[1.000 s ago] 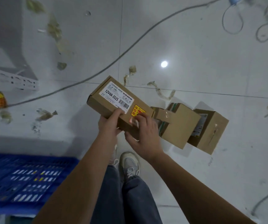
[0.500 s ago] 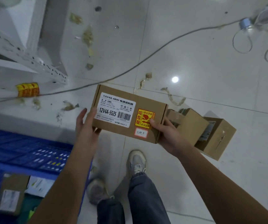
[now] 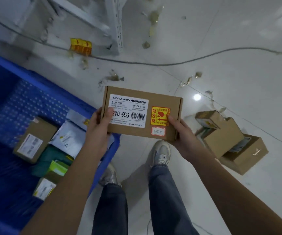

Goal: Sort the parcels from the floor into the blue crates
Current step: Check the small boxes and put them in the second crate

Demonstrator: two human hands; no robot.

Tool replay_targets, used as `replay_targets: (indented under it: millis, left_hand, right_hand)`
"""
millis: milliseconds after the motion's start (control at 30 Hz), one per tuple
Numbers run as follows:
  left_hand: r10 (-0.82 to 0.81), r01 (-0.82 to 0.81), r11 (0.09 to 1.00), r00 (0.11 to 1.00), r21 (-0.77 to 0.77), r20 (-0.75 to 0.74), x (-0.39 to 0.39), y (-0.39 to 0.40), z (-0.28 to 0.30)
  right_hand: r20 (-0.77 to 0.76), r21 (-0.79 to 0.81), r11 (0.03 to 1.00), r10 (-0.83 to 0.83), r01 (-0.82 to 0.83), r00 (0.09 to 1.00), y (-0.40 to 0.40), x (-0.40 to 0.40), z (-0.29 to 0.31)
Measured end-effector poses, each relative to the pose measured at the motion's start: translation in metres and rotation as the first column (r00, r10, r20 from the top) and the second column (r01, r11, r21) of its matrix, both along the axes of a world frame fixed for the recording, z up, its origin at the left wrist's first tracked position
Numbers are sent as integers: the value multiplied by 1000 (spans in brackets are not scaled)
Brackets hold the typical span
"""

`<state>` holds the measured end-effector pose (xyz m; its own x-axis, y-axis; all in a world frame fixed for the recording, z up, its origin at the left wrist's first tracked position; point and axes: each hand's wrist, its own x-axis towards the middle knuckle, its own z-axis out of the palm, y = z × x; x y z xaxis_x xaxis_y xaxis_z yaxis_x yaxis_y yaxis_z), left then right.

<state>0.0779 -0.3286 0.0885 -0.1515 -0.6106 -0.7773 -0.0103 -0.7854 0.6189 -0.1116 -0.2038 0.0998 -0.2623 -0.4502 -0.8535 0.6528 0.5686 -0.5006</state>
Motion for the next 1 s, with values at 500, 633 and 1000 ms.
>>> replay_targets:
  millis: [500, 633, 1000]
  left_hand:
    - [234, -239, 969, 969, 69, 77, 245, -10, 5]
    - [275, -285, 954, 956, 95, 107, 290, 0, -1]
    - [253, -281, 960, 873, 5, 417, 339, 8, -56]
  right_hand:
    - [-191, -7, 844, 525, -536, 829, -117, 194, 9]
    - [-187, 30, 778, 621, -628, 761, -126, 239, 2]
    - [-441, 231, 483, 826, -844, 352, -164, 331, -49]
